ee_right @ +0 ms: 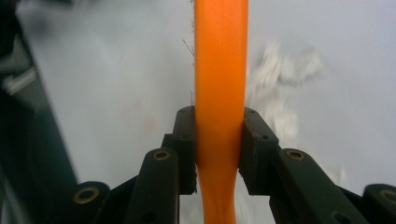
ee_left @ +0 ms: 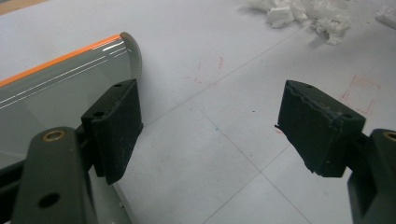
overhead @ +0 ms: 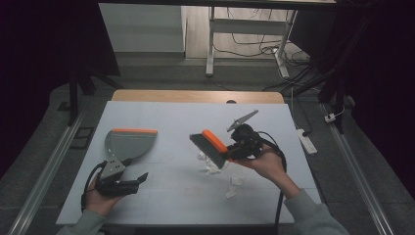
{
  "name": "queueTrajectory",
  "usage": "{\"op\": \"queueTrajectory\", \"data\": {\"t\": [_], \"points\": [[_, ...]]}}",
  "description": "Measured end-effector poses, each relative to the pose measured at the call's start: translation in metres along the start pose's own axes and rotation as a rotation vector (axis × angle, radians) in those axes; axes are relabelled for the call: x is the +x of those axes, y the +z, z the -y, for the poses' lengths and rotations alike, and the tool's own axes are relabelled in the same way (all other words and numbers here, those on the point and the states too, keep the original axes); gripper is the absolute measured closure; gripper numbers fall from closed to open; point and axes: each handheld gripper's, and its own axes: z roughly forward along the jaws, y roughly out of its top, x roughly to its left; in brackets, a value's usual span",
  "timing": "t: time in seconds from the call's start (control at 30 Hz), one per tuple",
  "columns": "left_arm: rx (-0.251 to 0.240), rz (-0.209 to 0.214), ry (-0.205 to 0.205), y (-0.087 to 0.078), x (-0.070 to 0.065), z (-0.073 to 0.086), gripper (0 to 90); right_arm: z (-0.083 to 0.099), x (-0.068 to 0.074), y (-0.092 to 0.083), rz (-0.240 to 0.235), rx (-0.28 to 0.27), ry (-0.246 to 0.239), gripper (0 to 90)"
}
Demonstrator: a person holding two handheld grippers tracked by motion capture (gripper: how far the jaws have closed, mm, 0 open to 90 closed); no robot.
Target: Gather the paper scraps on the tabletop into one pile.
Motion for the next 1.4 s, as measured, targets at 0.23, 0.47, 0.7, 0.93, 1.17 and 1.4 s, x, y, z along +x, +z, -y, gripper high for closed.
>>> {"op": "queueTrajectory", "data": {"t": [0.23,0.47,0.7,0.93,1.17,1.4], "points": [[0.004,-0.001,0.001,0.001,0.000,-0.001,22.2,0.047,0.021,0.000,-0.071,0.259,-0.184,69.9],[0.006,-0.003,0.004,0.002,-0.001,-0.001,22.2,0.059,0.029,0.025,-0.045,0.388,-0.316,69.9],[0.003,-0.005,0.000,0.001,0.000,0.000,22.2,0.030,0.003,0.041,0.008,0.387,-0.357,69.9],[0.005,-0.003,0.000,0.001,0.000,0.000,22.2,0.011,-0.021,0.049,0.049,0.360,-0.356,69.9],[0.005,-0.002,0.000,0.001,0.000,0.000,22.2,0.008,-0.021,0.033,0.062,0.254,-0.318,69.9],[0.004,-0.002,0.003,0.001,-0.001,0.000,22.2,0.017,-0.034,-0.013,0.118,0.053,-0.105,69.8]]}}
